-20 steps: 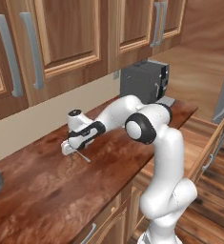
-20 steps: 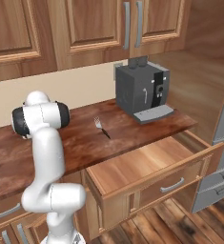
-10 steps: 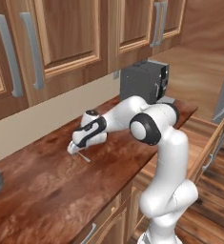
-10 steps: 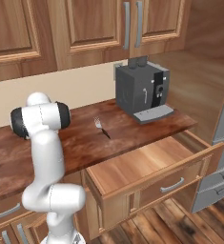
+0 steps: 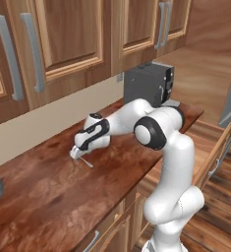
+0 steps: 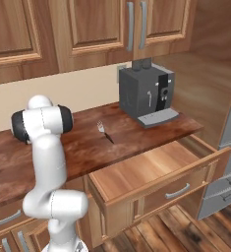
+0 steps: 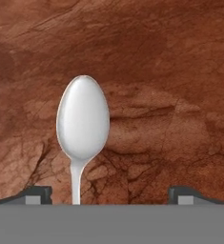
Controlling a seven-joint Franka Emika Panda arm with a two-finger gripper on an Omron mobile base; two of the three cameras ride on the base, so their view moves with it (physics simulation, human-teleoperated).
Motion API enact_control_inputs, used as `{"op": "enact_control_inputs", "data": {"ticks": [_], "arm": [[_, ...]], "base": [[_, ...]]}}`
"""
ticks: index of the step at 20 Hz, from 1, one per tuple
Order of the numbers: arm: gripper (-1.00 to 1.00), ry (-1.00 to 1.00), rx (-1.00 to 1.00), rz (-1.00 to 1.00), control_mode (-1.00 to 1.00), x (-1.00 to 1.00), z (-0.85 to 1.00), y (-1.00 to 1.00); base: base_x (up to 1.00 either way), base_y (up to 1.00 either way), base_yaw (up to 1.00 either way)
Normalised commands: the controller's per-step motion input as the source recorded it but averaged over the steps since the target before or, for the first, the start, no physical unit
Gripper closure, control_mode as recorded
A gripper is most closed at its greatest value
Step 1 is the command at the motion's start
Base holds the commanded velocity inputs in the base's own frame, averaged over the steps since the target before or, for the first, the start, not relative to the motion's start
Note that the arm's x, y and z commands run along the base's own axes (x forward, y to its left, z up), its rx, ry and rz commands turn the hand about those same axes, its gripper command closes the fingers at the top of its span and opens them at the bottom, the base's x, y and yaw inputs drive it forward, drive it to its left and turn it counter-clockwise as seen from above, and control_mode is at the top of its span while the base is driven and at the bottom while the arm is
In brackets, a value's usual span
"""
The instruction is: Organize the utensils by type. Pick up the wooden spoons from the counter and place them in the open cabinet. Then pick up the metallic utensils from the counter and place them in the open drawer.
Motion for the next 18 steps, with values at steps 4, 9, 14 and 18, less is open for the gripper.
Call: {"op": "enact_control_inputs", "data": {"ticks": [4,9,14,18], "arm": [[-1.0,0.08,-0.04,0.0,-1.0,0.05,0.0,0.16],[-1.0,0.01,-0.06,0.0,-1.0,0.0,-0.07,0.12],[-1.0,0.0,-0.13,0.0,-1.0,0.0,-0.26,0.09],[-1.0,0.0,-0.12,0.0,-1.0,-0.01,-0.29,0.03]], "base": [[0.0,0.0,0.0],[0.0,0.0,0.0],[0.0,0.0,0.0],[0.0,0.0,0.0]]}}
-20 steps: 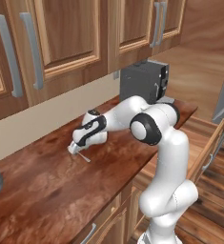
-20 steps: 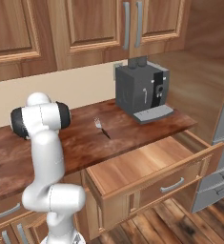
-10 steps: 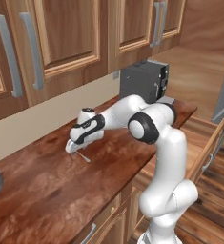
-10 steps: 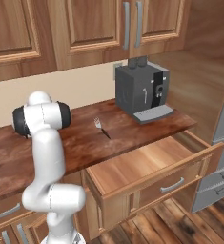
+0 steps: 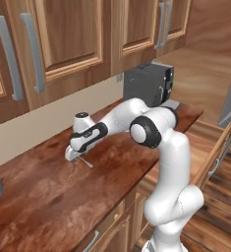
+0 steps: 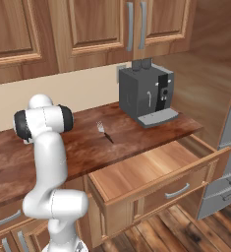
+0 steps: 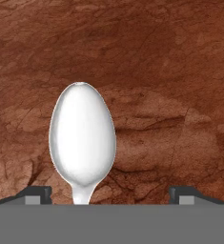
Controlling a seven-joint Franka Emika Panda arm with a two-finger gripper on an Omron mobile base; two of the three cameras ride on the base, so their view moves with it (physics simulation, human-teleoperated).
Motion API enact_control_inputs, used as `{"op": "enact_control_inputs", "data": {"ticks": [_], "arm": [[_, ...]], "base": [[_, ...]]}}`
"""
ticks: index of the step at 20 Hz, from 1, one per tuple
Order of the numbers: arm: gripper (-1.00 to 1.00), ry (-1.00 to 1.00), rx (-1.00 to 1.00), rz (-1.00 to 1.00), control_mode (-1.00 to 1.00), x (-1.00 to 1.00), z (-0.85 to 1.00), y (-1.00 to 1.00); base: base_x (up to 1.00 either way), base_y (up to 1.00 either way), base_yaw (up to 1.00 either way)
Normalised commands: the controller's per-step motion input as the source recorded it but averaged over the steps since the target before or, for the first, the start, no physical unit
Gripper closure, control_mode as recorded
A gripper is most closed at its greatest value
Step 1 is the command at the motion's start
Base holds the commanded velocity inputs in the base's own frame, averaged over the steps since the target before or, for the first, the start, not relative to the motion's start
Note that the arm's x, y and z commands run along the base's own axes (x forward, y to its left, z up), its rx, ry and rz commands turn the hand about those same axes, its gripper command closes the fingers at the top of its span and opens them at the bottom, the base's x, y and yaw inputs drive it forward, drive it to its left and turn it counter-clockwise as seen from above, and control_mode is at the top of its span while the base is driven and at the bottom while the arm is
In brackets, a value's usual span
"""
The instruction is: Organize the utensils by type. Pick up the wooden spoons from the counter and place them in the open cabinet. Then pick up the metallic utensils from the counter and place them in the open drawer.
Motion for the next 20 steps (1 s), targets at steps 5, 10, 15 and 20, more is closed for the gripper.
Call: {"op": "enact_control_inputs", "data": {"ticks": [5,10,15,20], "arm": [[-1.0,0.0,-0.02,0.0,-1.0,0.0,-0.32,0.0],[-1.0,0.0,0.0,0.0,-1.0,0.0,-0.43,0.0],[1.0,0.0,0.0,0.0,-1.0,0.0,-0.56,0.0],[1.0,0.0,0.0,0.0,-1.0,-0.05,-0.77,-0.05]], "base": [[0.0,0.0,0.0],[0.0,0.0,0.0],[0.0,0.0,0.0],[0.0,0.0,0.0]]}}
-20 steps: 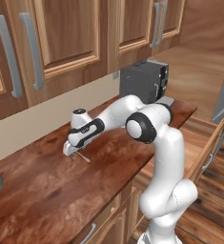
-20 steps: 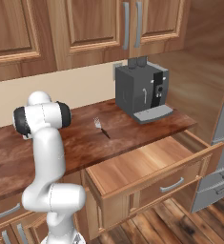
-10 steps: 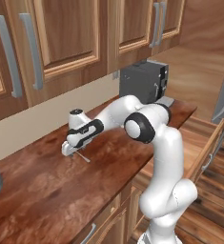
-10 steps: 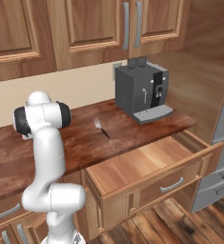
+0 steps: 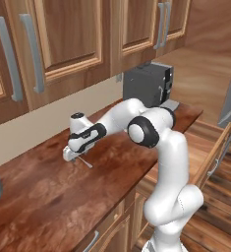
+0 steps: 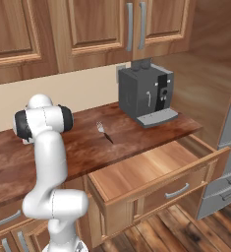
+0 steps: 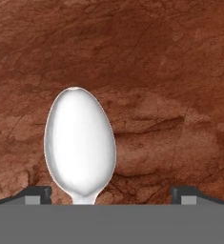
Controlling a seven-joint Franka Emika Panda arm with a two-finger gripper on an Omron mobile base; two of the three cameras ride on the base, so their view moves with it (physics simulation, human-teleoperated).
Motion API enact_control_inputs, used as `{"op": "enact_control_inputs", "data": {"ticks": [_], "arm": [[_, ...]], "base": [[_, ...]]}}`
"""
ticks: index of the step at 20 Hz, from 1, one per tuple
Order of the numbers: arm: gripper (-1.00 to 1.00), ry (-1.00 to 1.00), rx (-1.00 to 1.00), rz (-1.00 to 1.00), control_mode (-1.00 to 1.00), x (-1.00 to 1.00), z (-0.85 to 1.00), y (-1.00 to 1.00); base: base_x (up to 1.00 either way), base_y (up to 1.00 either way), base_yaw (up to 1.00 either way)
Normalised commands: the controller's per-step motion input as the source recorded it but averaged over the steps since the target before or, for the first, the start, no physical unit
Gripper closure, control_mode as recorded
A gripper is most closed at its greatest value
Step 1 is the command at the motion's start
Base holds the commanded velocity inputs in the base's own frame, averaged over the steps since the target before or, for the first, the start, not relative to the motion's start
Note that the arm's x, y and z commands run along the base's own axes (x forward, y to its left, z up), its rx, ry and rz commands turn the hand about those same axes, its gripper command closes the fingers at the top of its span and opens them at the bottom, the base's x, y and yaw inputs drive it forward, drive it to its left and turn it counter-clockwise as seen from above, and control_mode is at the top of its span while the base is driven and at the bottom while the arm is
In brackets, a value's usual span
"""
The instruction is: Organize the utensils by type. Pick up the wooden spoons from the counter and place them in the open cabinet. Then pick up the metallic utensils from the counter and place them in the open drawer.
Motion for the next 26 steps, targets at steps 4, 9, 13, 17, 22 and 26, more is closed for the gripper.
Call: {"op": "enact_control_inputs", "data": {"ticks": [4,9,13,17,22,26], "arm": [[1.0,0.0,0.0,0.0,-1.0,-0.08,-0.86,-0.27],[1.0,0.0,0.0,0.0,-1.0,-0.18,-0.81,-0.38],[1.0,0.0,0.0,0.0,-1.0,-0.14,-0.56,-0.44],[1.0,0.0,0.0,0.01,-1.0,-0.11,-0.37,-0.54],[1.0,0.0,0.0,0.04,-1.0,-0.17,-0.29,-0.65],[1.0,-0.04,0.0,0.05,-1.0,-0.25,-0.26,-0.52]], "base": [[0.0,0.0,0.0],[0.0,0.0,0.0],[0.0,0.0,0.0],[0.0,0.0,0.0],[0.0,0.0,0.0],[0.0,0.0,0.0]]}}
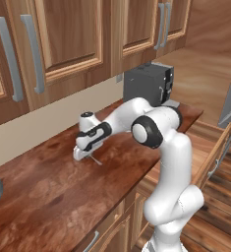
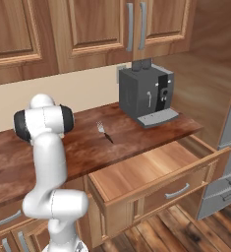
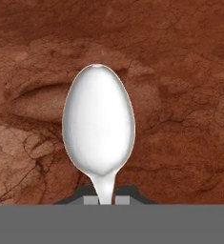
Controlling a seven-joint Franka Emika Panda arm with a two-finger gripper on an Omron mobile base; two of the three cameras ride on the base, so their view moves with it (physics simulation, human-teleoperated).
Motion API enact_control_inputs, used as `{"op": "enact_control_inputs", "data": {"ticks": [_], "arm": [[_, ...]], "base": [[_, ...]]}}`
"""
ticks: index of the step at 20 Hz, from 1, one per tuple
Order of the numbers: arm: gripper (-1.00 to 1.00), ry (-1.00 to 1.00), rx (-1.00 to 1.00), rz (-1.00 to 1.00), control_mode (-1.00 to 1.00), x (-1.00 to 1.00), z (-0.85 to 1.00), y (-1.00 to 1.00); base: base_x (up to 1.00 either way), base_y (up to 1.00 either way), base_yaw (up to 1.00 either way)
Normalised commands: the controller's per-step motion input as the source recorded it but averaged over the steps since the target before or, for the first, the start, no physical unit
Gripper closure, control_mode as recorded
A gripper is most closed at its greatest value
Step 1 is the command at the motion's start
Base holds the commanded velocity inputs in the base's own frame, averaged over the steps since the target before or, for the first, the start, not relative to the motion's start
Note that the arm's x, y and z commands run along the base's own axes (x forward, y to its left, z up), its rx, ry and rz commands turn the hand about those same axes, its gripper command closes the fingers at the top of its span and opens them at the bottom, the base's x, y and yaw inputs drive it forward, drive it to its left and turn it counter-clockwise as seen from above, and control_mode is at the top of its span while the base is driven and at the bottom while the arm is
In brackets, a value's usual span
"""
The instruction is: Organize the utensils by type. Pick up the wooden spoons from the counter and place them in the open cabinet. Then pick up the metallic utensils from the counter and place them in the open drawer.
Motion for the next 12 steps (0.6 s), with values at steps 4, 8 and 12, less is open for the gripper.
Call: {"op": "enact_control_inputs", "data": {"ticks": [4,8,12], "arm": [[1.0,-0.08,0.0,0.06,-1.0,-0.28,-0.28,-0.43],[1.0,-0.07,0.0,0.05,-1.0,-0.19,-0.13,-0.39],[1.0,-0.03,0.02,0.02,-1.0,-0.19,0.18,-0.4]], "base": [[0.0,0.0,0.0],[0.0,0.0,0.0],[0.0,0.0,0.0]]}}
